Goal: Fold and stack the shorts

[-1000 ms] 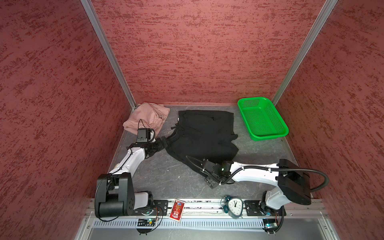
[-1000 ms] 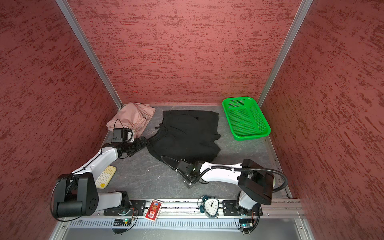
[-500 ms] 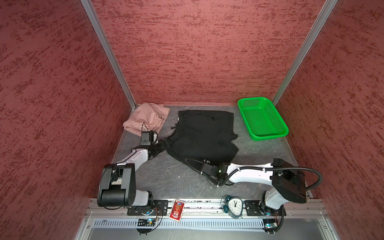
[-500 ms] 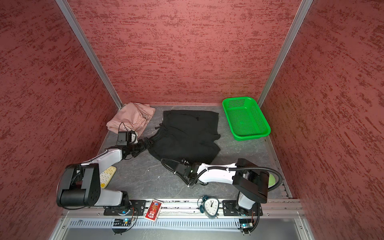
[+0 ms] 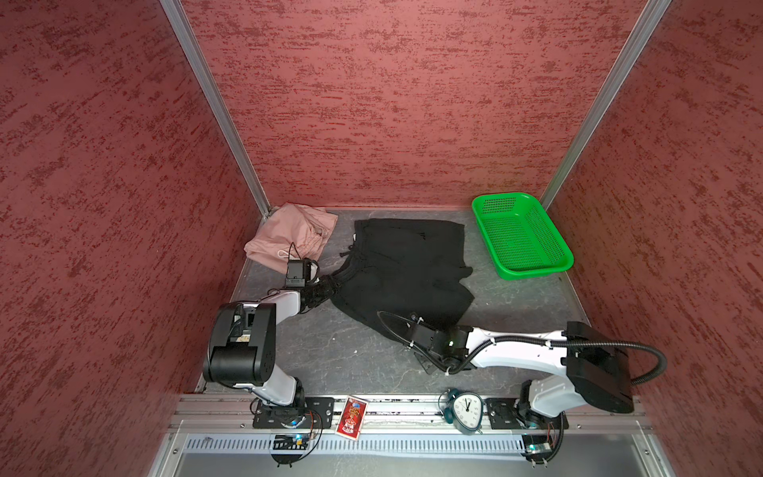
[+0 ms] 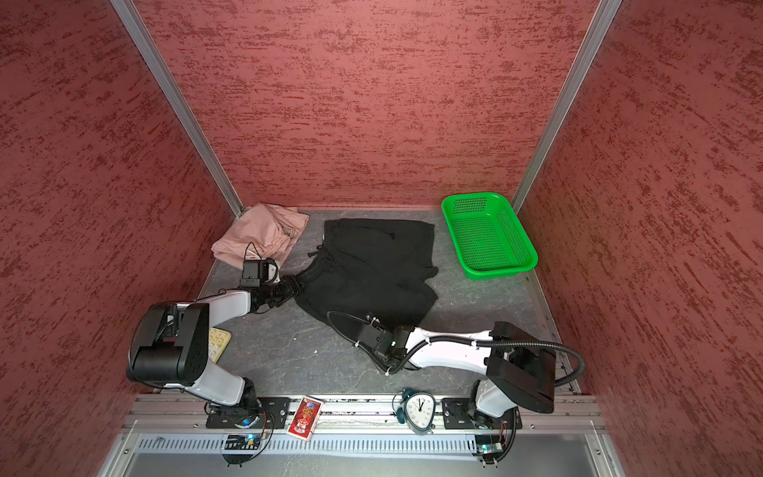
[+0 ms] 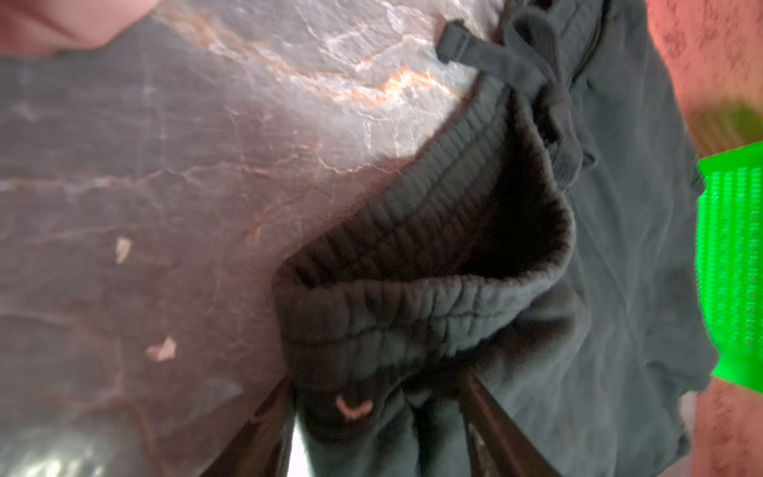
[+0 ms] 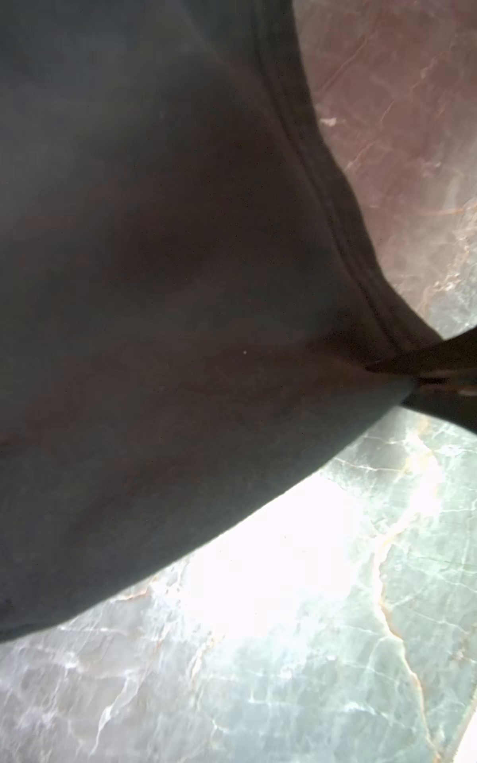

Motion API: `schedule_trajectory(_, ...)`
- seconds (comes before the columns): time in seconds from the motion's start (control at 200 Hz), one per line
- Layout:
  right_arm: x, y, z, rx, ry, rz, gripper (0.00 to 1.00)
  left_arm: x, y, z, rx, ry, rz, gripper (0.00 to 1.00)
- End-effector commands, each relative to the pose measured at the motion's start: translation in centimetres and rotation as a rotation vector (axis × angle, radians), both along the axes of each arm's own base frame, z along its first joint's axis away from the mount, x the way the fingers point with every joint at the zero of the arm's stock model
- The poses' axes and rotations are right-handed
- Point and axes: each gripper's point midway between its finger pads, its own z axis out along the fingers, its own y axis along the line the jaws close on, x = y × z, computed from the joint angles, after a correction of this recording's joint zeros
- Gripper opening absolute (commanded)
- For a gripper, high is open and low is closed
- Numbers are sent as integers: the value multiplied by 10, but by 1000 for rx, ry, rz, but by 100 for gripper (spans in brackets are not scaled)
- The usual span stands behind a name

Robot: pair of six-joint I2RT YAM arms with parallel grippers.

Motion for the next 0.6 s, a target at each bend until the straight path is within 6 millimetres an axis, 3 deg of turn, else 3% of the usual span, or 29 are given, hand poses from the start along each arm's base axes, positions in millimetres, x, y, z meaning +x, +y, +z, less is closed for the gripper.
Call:
schedule_trajectory(0.0,5,2,18,69,-57,-26,0,12,-2,8,8,-34,-20,54)
schedule_trajectory(0.045,6,2,23,82,-69,-31,0,13,-2,9,14,-41,-20,52)
schedule_trajectory(0.085,7,1,26,92,-77,-33,0,15,-2,10,24,-46,-24,43)
schedule_trajectory(0.15,8,0,31,107,-92,-38,0,16,-1,8,36,-37,-29,10)
schedule_trajectory(0.18,8,-1,32,112,-94,-39,0,16,-1,8,41,-34,-34,0)
schedule_trajectory(0.326,8,-6,38,100,-104,-33,0,14,0,18,65,-34,-62,0)
schedule_trajectory(0.591,10,-17,66,85,-149,-21,0,-11,12,67,156,-71,-55,0)
